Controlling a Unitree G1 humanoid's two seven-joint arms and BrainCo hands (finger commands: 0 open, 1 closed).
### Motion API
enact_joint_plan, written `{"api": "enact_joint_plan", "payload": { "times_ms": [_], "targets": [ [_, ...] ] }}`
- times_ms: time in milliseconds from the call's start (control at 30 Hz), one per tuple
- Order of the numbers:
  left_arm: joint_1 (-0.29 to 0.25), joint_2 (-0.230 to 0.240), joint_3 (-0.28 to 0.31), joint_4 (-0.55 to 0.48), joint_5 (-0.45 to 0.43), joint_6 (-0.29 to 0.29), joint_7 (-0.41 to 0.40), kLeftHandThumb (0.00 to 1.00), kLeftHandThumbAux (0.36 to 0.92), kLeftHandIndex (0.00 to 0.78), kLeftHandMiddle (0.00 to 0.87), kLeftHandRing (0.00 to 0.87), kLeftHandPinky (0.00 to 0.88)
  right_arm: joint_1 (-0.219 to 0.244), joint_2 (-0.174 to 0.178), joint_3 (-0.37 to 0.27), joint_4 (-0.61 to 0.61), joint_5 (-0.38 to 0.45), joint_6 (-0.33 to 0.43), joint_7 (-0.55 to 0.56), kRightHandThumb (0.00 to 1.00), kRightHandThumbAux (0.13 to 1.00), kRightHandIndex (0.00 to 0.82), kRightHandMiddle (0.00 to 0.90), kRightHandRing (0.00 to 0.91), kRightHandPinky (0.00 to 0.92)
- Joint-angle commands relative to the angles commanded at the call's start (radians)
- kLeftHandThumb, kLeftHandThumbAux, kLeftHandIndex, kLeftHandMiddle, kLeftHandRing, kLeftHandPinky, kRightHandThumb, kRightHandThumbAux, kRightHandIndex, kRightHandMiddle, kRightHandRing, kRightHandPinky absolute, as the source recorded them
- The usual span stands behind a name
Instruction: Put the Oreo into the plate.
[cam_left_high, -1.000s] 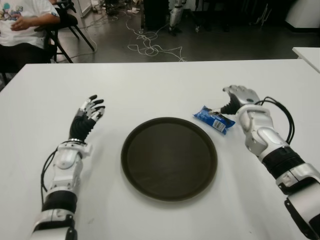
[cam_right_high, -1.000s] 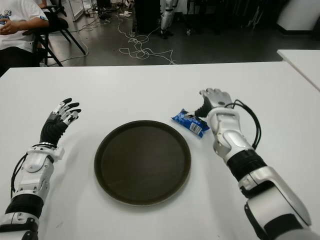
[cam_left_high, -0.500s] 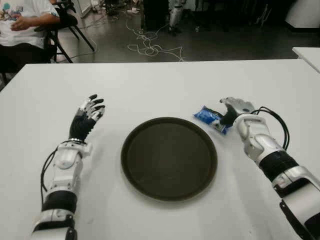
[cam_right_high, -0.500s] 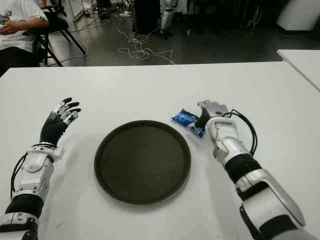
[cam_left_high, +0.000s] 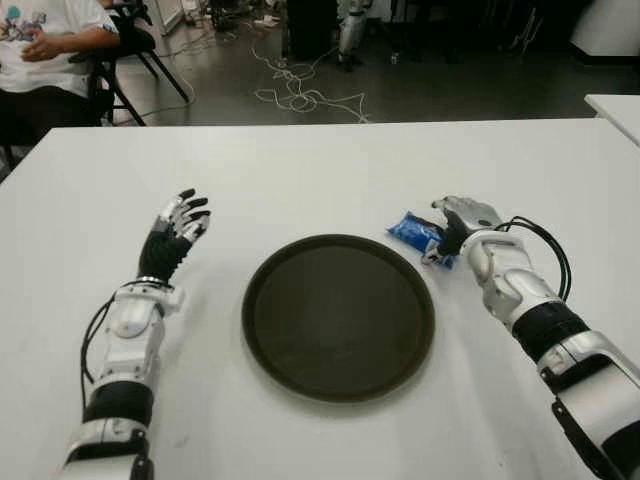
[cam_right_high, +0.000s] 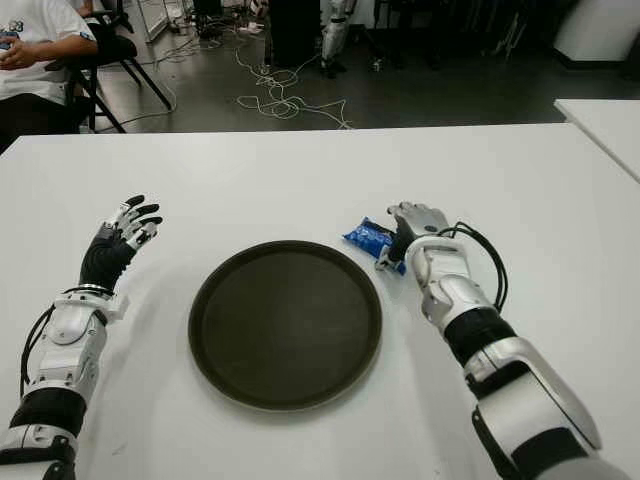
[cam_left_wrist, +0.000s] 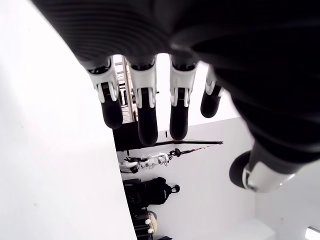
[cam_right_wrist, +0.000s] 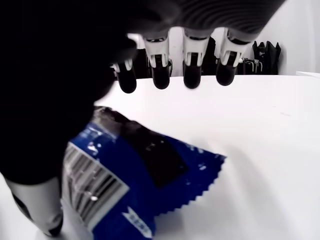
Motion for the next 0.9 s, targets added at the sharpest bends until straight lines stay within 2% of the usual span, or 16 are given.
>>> {"api": "enact_joint_plan", "payload": {
  "times_ms": [333,600,767,900],
  "targets": [
    [0.016,-0.01,-0.002,-0.04,-0.002,0.02,0.009,0.225,0.564,0.077,0.184,0.173,0.152,0.005,0.01,-0.009,0.002,0.002,0.003,0.002,0.0,0.724,0.037,0.0,0.001,0.068],
    [0.028,-0.011,-0.007,-0.07,0.006,0.049,0.019,0.226,0.571,0.074,0.174,0.166,0.15,0.001,0.052,0.002,0.038,-0.002,0.014,-0.018,0.0,0.729,0.064,0.019,0.038,0.099],
    [0.029,-0.013,-0.008,-0.074,0.008,0.049,0.022,0.227,0.558,0.078,0.18,0.171,0.153,0.002,0.071,0.004,0.066,0.003,-0.011,-0.046,0.0,0.755,0.099,0.048,0.074,0.143],
    [0.036,-0.013,-0.009,-0.086,0.008,0.047,0.022,0.24,0.572,0.08,0.183,0.172,0.147,0.001,0.084,0.007,0.091,0.004,-0.031,-0.072,0.0,0.767,0.107,0.066,0.089,0.155]
  ]
}}
